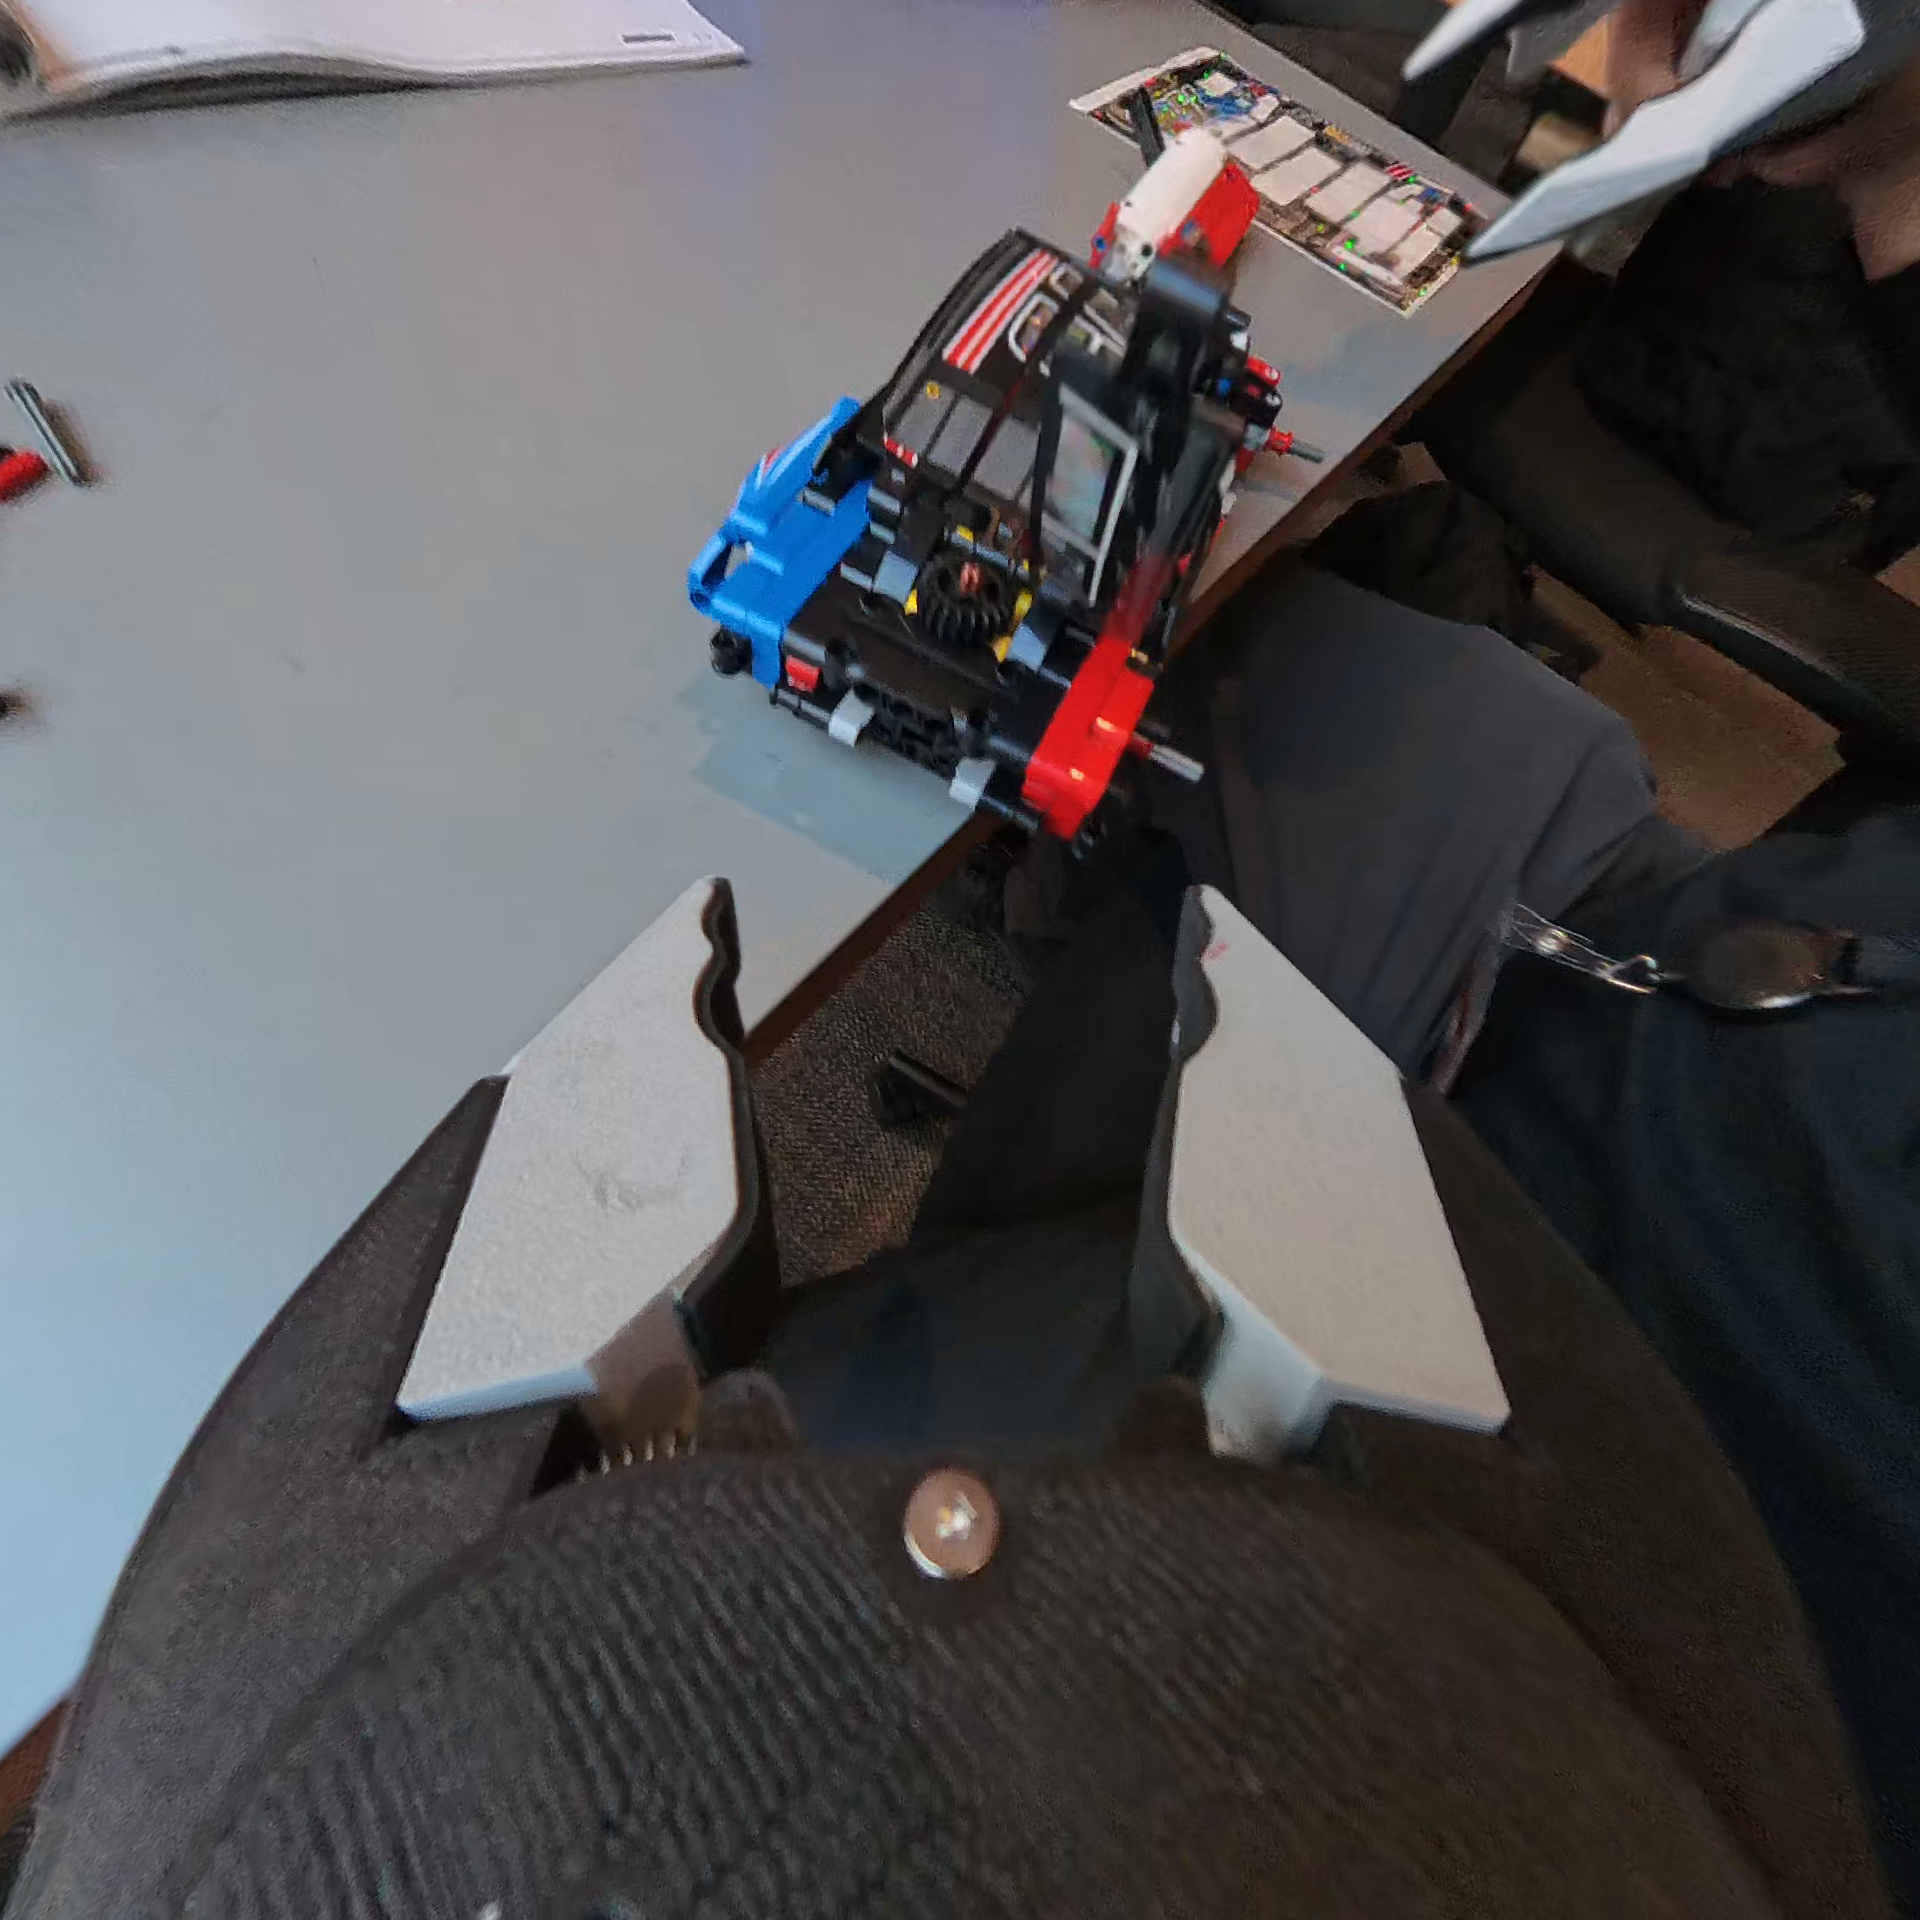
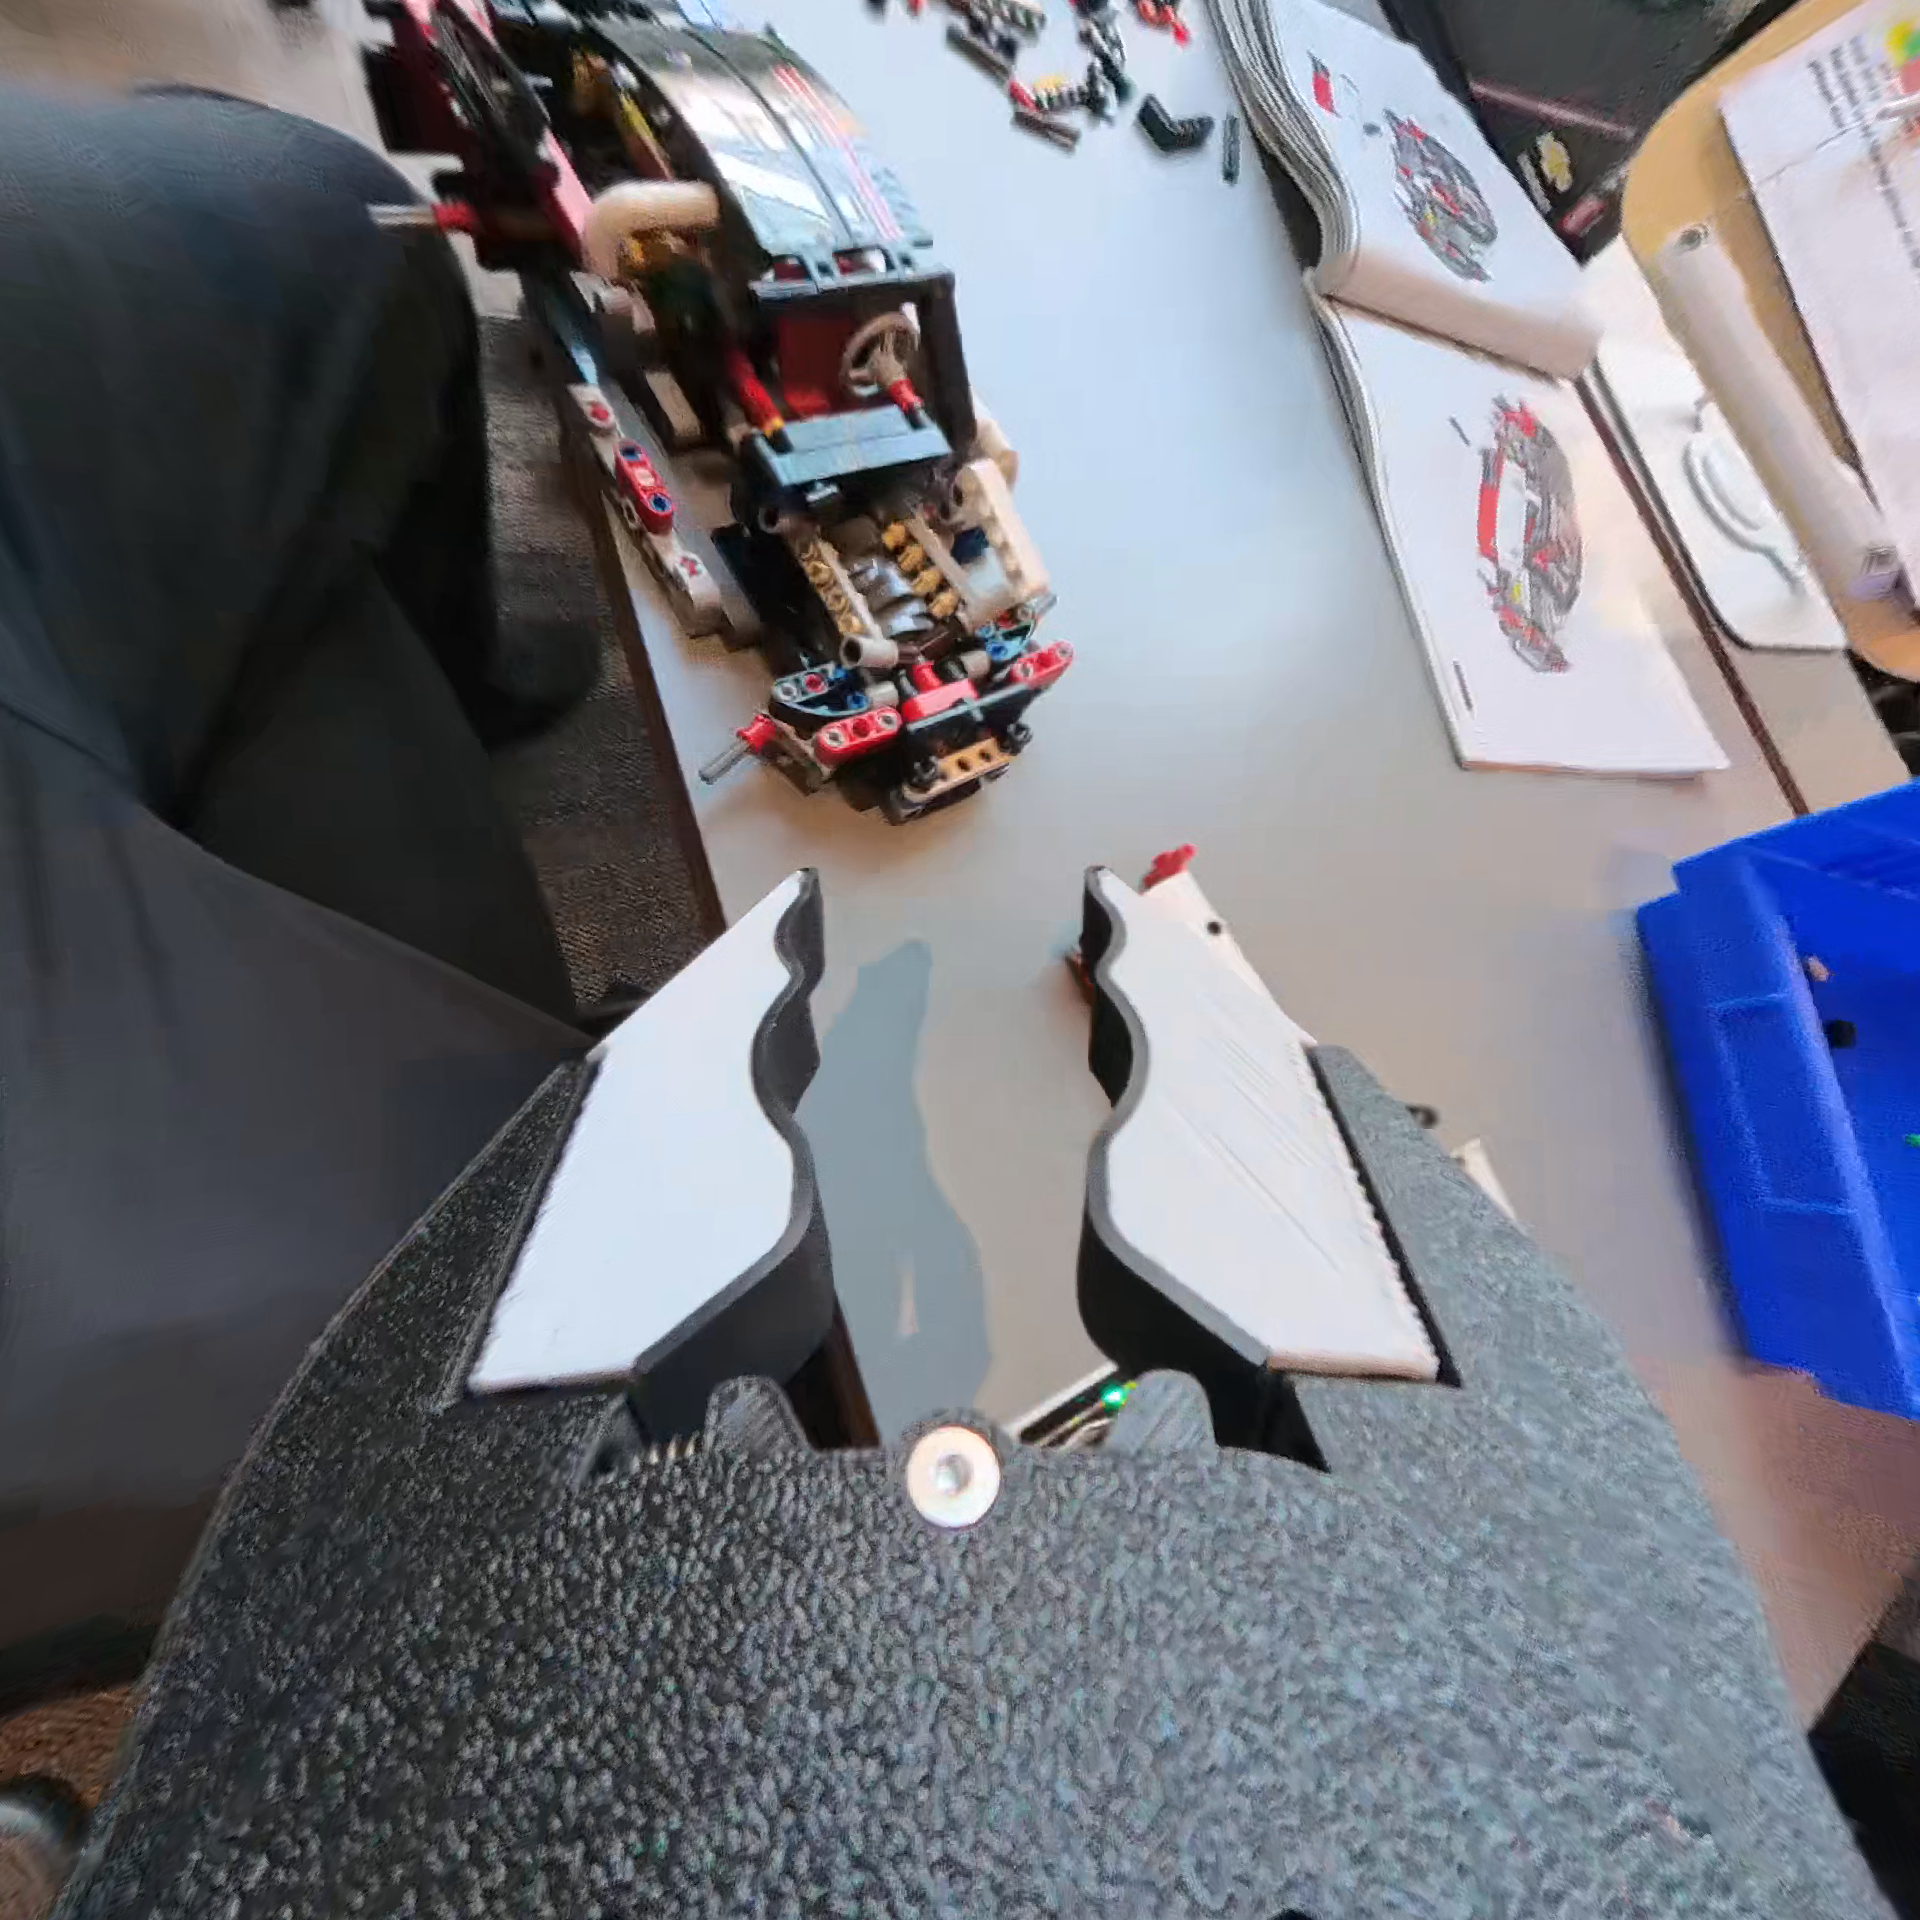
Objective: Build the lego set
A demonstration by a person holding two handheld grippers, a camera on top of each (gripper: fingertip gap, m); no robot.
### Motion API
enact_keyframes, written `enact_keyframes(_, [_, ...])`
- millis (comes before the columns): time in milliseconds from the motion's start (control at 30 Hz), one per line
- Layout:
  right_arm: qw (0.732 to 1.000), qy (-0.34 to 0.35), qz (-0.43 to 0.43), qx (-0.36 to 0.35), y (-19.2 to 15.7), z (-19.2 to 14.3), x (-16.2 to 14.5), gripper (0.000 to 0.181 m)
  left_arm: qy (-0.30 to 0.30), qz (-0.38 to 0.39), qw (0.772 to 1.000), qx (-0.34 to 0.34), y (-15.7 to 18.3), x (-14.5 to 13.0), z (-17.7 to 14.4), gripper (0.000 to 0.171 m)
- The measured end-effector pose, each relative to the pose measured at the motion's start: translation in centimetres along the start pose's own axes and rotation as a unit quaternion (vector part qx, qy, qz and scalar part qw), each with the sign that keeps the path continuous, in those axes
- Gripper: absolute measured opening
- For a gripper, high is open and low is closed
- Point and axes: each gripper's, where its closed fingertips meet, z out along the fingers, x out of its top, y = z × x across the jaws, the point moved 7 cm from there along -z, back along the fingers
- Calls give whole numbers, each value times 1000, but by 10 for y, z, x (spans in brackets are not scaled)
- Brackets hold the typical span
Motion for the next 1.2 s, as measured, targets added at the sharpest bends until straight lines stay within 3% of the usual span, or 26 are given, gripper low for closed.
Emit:
enact_keyframes(167, [996,12,76,39,-36,17,-13,45,3,39,999,-3,-4,26,14,93])
enact_keyframes(233, [990,23,114,84,-54,27,-10,44,-6,51,999,-7,-9,30,23,94])
enact_keyframes(367, [984,39,151,82,-74,50,-1,41,-18,60,998,-24,-8,30,41,93])
enact_keyframes(533, [985,5,173,8,-58,67,-3,32,-15,23,1000,-10,-2,27,59,89])
enact_keyframes(600, [983,3,183,-3,-49,68,-5,20,-12,1,1000,3,2,25,64,89])
enact_keyframes(867, [978,-4,209,-25,-28,57,-16,46,32,-48,996,66,16,23,71,77])
enact_keyframes(967, [971,-10,232,-49,-14,40,-31,47,48,-78,991,92,26,22,74,70])
enact_keyframes(1067, [959,-1,275,-64,4,14,-46,48,31,-16,996,85,31,25,62,74])
enact_keyframes(1200, [944,-15,324,-51,19,-13,-69,62,16,130,990,49,15,38,32,87])
